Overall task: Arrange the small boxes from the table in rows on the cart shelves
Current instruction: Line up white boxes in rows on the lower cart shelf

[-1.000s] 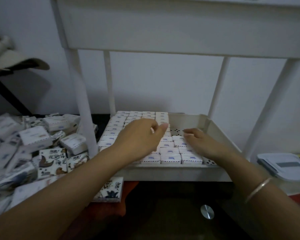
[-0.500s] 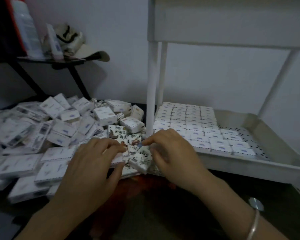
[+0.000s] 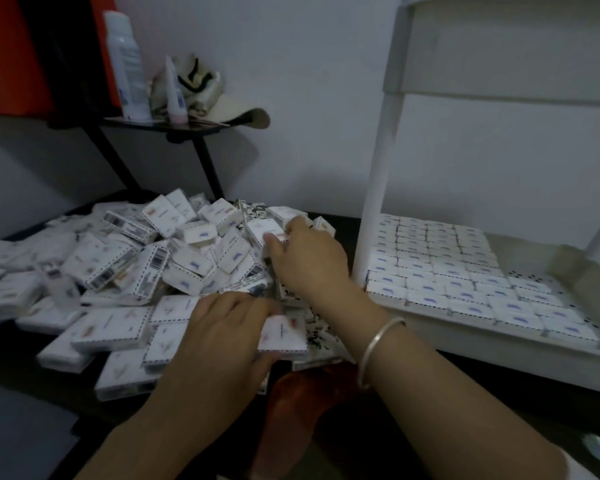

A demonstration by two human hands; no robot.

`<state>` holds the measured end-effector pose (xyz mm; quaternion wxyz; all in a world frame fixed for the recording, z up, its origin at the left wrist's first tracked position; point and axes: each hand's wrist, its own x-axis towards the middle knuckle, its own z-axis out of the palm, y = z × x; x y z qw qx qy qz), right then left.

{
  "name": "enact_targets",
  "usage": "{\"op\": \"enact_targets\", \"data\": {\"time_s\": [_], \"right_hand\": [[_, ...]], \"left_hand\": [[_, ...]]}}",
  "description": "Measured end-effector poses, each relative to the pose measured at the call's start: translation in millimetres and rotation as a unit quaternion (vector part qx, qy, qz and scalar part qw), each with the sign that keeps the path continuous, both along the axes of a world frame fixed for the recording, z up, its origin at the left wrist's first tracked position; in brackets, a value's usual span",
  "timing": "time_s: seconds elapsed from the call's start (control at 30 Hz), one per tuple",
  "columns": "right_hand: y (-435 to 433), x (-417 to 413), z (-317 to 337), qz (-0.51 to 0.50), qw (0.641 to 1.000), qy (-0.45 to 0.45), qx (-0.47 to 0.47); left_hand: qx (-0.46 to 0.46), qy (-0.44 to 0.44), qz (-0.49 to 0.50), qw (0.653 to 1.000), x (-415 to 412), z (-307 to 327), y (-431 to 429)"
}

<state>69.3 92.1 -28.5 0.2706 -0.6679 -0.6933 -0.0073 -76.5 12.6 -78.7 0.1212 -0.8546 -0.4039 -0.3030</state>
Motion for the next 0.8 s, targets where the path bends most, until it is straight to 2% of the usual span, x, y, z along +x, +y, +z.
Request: {"op": "enact_targets", "data": {"time_s": [0.13, 0.3, 0.47, 0.6, 0.8], "right_hand": [[13.8, -9.4, -0.8, -0.047, 0.999, -0.005, 0.001], [-4.2, 1.6, 1.7, 0.032, 0.984, 0.173, 0.010], [-52.8, 34.4, 8.2, 0.098, 0.965, 0.236, 0.060], [-98.1, 67.6, 12.0, 0.133, 0.948, 0.290, 0.021], [-141.3, 130.2, 11.1, 0.075, 0.926, 0.369, 0.036]], "left_hand": [[-0.023, -0.020, 0.001, 1.000, -2.9, -4.3, 4.7], [-0.068, -0.044, -0.009, 0.997, -3.1, -0.7, 1.9], [-0.101, -0.082, -0.047, 0.990, 3.8, 3.7, -2.4], [-0.118, -0.124, -0.088, 0.981, 16.8, 6.6, -7.6], [-0.170, -0.190, -0.160, 0.954, 53.6, 18.5, -18.2]]}}
